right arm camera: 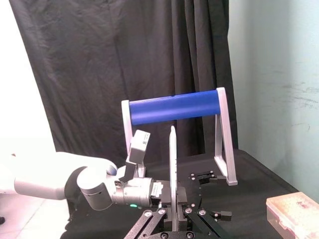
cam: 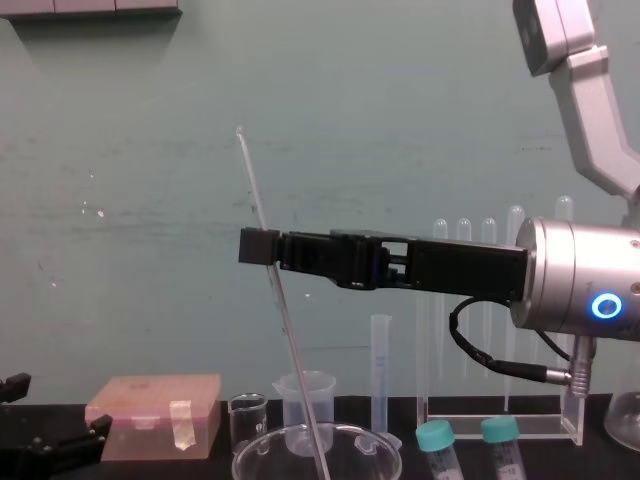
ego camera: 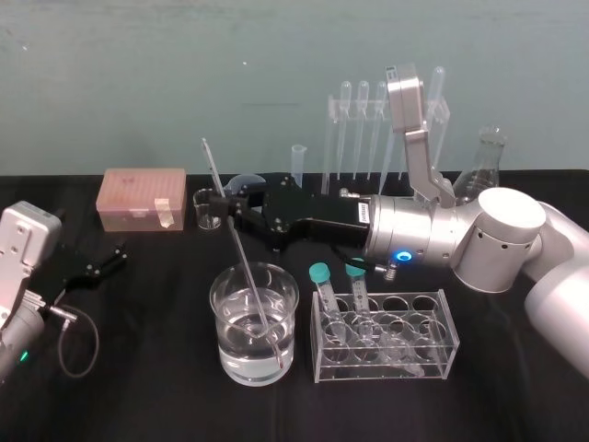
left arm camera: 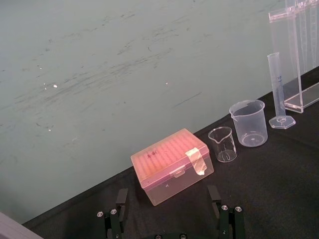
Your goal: Hold the thermometer with one hand and immerse one end into the beaker, then reinsert it into the test tube rack.
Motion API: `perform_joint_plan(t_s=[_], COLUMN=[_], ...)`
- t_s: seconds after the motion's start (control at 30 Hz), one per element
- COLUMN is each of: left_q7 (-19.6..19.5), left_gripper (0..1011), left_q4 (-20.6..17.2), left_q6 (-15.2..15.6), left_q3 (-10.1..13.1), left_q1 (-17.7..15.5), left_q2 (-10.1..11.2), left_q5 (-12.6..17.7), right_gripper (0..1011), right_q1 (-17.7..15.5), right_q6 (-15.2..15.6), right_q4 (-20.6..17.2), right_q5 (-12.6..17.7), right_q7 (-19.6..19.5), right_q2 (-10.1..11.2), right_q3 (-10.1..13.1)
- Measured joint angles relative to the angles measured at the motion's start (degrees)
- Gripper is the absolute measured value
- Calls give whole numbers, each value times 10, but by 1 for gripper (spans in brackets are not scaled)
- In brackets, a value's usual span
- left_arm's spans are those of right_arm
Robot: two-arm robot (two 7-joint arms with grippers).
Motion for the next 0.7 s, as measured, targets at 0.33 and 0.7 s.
perform_joint_plan(t_s=[0.33,0.7], left_q7=[0,0], left_gripper=[1008,1008], left_q4=[0,0], left_q6=[0,0], left_q3=[0,0], left_q1=[0,0], left_q2=[0,0], left_q5=[0,0], right_gripper=[58,58], right_q1=[-2,-4], right_q6=[0,1], right_q4=[-4,-11], right_q5=[0,2], right_q7=[-1,-4], right_q2=[1,4], right_q3=[-1,0])
